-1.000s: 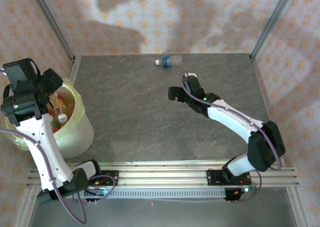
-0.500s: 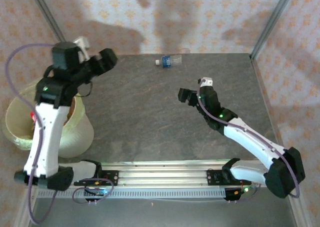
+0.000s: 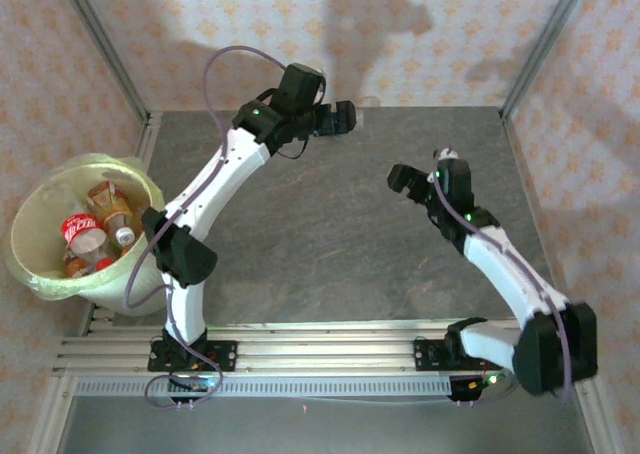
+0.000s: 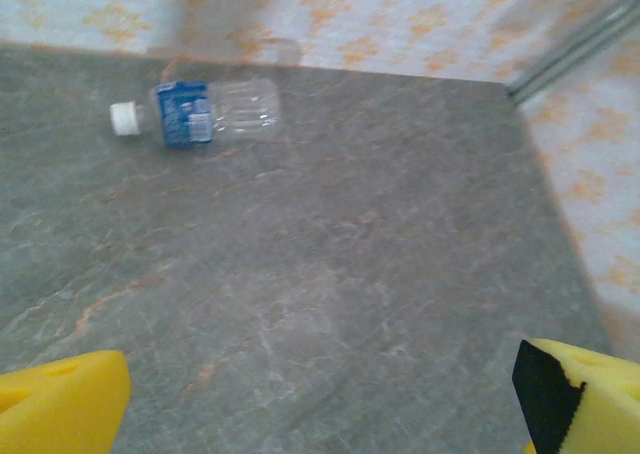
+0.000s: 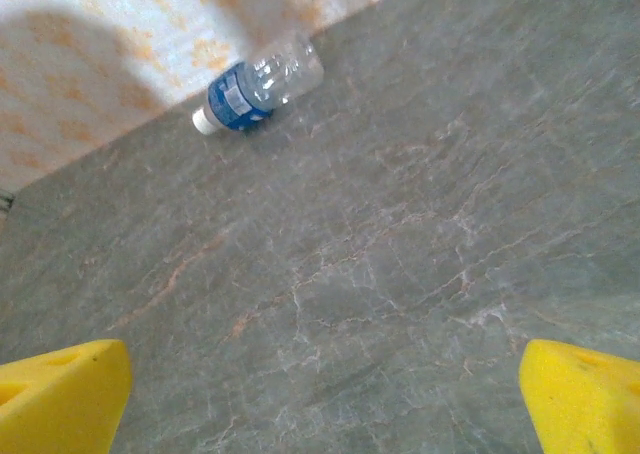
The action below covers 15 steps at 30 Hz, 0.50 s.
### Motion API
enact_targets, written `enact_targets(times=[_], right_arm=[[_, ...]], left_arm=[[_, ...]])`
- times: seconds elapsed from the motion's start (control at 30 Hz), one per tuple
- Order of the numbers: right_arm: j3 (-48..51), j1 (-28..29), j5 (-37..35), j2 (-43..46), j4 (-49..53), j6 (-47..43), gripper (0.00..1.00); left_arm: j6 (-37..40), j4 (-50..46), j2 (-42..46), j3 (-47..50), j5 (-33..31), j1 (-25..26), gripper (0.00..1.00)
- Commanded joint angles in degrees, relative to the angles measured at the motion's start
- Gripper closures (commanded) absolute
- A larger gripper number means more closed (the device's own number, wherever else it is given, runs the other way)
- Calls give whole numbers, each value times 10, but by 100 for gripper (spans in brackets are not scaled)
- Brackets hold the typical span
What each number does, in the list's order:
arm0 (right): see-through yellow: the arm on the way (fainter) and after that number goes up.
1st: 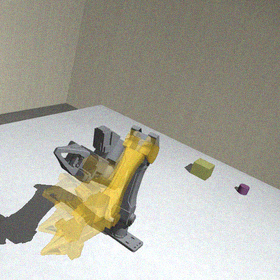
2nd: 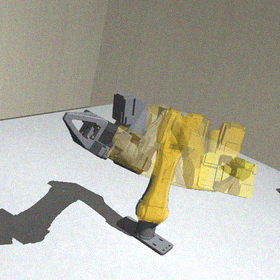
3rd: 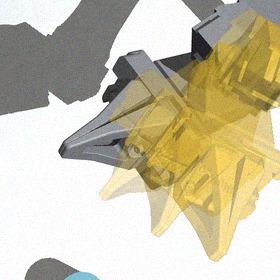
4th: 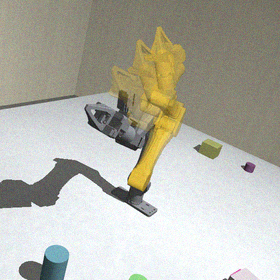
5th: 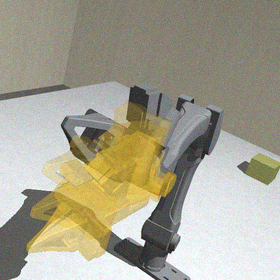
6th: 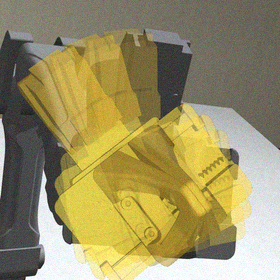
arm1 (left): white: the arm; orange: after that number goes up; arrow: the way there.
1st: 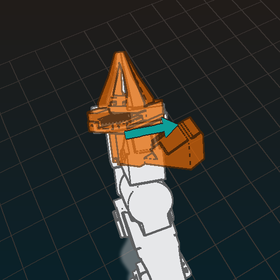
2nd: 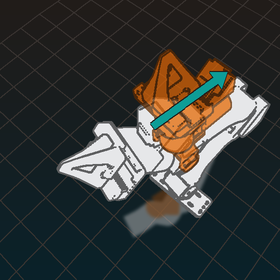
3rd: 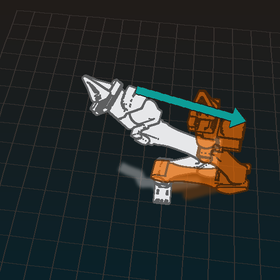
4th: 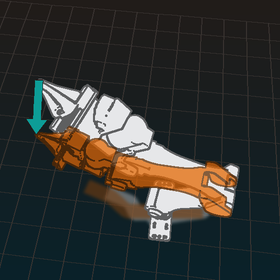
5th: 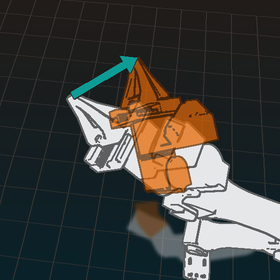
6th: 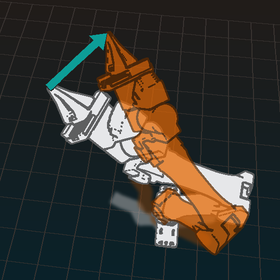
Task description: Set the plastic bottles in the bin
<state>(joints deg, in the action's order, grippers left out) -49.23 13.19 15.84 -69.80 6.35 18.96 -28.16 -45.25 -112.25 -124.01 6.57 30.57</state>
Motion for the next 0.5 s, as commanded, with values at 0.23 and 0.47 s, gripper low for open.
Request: enact_targets(times=[0.23,0.47], right_arm=[[-341,-39,109,-368,-37,36,1],[-591,-40,112,-591,-51,98,1]], left_arm=[[-97,136,-105,0,-96,-41,0],[-138,205,-62,102,-141,-49,0]])
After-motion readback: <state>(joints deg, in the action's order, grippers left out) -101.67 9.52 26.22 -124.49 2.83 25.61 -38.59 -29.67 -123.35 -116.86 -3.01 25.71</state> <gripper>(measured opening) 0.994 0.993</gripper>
